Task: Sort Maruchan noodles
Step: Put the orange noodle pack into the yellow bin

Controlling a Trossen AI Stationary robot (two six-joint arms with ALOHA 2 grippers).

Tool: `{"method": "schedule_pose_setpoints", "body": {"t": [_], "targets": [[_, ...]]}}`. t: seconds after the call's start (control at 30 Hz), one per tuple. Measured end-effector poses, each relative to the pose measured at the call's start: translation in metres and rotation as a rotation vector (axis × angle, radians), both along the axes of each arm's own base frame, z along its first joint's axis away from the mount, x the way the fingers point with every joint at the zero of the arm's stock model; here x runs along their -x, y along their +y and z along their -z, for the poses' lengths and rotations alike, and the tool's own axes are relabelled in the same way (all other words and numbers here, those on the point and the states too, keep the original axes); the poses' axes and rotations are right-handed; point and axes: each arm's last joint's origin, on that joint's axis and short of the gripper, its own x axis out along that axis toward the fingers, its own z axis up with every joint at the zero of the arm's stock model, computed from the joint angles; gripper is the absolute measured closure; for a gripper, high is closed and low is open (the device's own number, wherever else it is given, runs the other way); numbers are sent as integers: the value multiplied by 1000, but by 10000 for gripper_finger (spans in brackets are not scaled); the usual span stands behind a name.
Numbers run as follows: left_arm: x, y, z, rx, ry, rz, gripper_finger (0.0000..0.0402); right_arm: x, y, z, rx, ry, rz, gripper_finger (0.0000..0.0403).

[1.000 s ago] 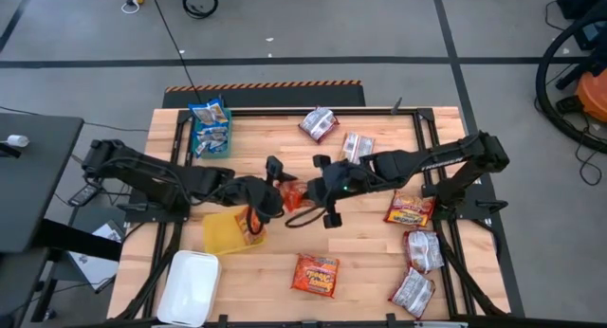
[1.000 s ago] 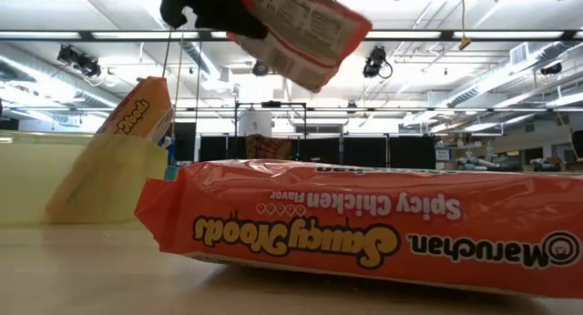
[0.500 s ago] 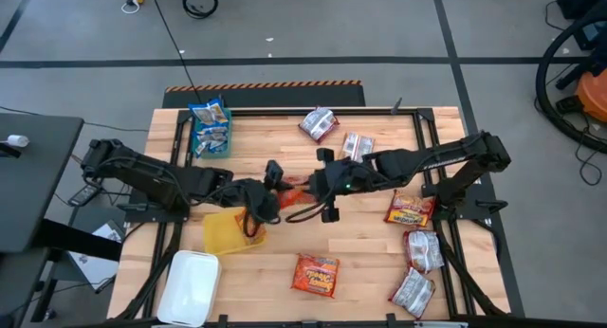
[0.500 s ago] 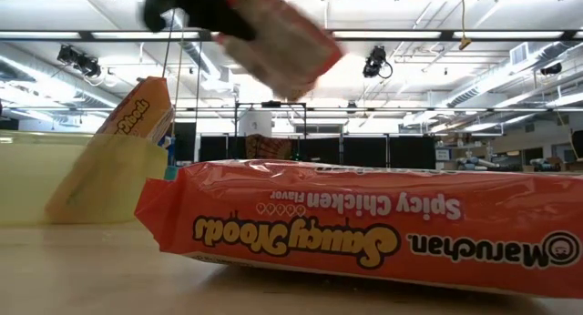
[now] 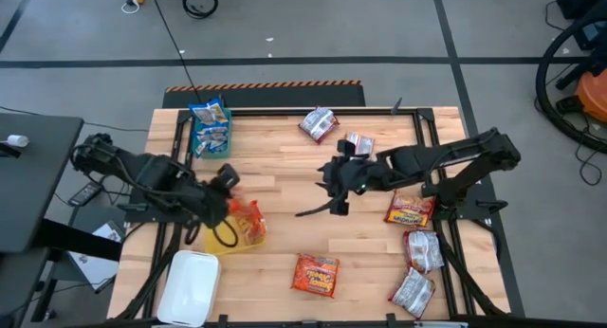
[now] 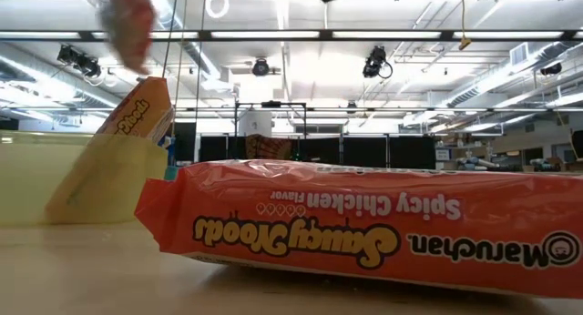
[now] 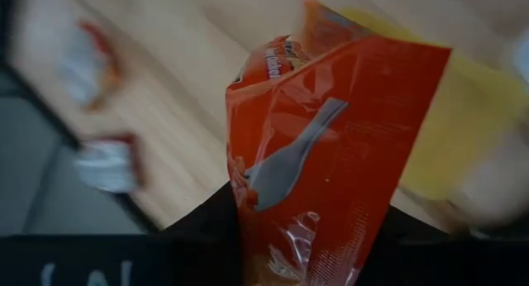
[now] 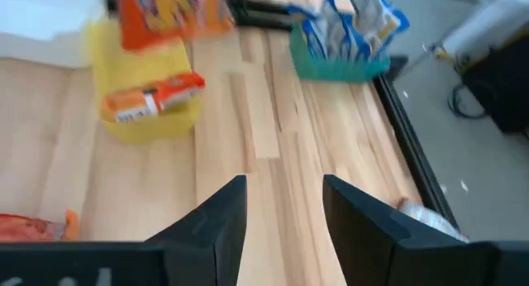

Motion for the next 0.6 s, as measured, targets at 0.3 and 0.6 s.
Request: {"method": "schedule_pose_setpoints", "body": {"t": [0.3,0.6], "targets": [[19,-21,55,-131,261,157,260,-11,13,18,-39,21,83,238],[15,-34,114,-142,261,311,264,-9,27,20,-60,8,86,238]]}}
